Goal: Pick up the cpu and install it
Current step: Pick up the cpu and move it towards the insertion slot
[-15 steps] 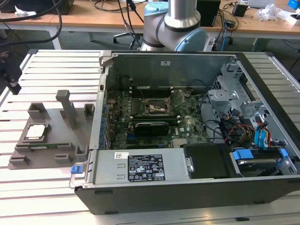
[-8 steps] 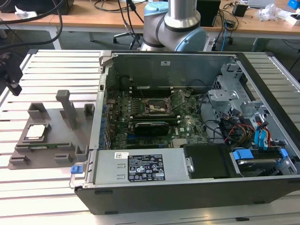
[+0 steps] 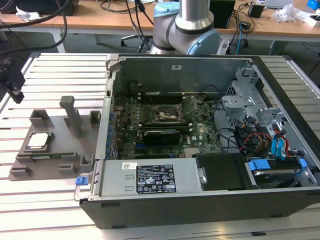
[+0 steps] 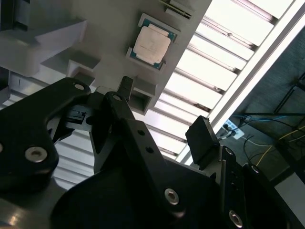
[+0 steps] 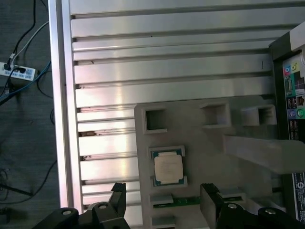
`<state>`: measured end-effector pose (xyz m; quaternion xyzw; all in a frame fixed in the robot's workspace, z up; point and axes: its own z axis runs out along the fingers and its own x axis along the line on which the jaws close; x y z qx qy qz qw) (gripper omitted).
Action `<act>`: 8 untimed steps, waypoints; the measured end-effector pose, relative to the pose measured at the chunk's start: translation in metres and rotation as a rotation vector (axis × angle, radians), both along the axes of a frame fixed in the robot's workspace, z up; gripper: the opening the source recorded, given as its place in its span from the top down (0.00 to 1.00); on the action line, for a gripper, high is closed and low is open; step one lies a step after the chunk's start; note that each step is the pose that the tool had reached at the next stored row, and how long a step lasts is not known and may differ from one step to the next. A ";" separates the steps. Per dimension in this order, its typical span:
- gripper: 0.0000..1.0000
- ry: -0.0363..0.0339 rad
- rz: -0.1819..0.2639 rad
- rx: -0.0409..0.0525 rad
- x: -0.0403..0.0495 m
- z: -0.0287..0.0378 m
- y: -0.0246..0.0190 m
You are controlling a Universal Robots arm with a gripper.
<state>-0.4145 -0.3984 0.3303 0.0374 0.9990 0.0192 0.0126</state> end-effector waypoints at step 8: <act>0.28 0.0000 0.000 0.0000 0.0000 -0.0045 0.0000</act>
